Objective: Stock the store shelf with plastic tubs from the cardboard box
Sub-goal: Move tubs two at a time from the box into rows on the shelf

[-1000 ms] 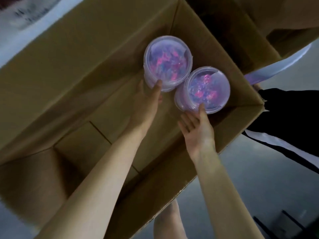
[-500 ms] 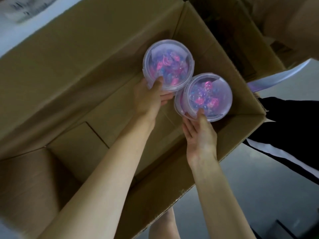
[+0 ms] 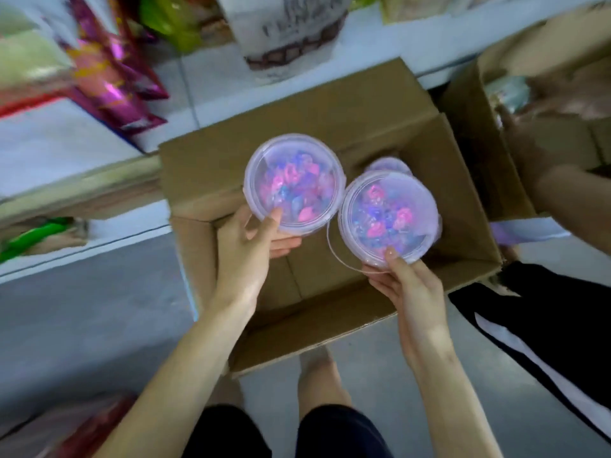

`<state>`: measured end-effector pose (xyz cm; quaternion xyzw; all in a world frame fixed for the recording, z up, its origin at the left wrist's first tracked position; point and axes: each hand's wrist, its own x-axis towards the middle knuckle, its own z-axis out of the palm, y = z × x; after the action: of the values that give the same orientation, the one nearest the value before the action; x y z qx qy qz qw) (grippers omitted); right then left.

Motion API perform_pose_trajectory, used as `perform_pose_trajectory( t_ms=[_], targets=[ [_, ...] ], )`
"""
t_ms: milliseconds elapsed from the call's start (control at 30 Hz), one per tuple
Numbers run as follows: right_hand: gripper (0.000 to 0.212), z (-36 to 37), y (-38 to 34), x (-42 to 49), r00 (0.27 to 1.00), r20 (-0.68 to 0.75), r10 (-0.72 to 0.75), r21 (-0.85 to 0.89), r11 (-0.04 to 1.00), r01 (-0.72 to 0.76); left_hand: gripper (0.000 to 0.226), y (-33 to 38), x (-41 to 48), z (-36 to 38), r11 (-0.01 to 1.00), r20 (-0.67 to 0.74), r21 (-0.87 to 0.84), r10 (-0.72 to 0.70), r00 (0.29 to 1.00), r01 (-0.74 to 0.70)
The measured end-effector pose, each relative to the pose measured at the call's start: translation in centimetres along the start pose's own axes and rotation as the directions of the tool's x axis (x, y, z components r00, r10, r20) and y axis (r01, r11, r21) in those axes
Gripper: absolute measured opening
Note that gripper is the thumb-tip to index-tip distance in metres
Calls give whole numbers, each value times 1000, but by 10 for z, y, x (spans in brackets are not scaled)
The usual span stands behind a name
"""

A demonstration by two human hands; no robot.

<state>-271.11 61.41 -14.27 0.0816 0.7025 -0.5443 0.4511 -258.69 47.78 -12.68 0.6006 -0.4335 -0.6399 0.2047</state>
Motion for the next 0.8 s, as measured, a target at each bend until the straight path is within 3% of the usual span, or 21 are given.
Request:
perform_pose_trajectory(
  t_ms=[133, 233, 367, 467, 667, 800],
  targets=[
    [15, 35, -50, -56, 973, 213, -90, -147, 982, 123, 28, 58, -50, -63, 993, -138, -73, 81, 987, -92],
    [13, 69, -91, -102, 928, 343, -147, -188, 957, 221, 25, 98, -90, -109, 970, -255, -121, 173, 951, -209],
    [16, 113, -135, -168, 831, 472, -295, -115, 914, 390, 14, 142, -144, -164, 902, -418, -176, 294, 859, -395],
    [26, 146, -160, -216, 729, 580, -365, -54, 875, 481, 19, 170, -179, -200, 833, -513, -219, 344, 786, -507],
    [23, 220, -197, -289, 550, 731, -403, 42, 831, 554, 13, 229, -220, -278, 702, -621, -206, 444, 645, -682],
    [26, 271, -216, -330, 466, 767, -440, 117, 811, 573, 14, 272, -227, -334, 641, -638, -210, 482, 600, -738]
  ],
)
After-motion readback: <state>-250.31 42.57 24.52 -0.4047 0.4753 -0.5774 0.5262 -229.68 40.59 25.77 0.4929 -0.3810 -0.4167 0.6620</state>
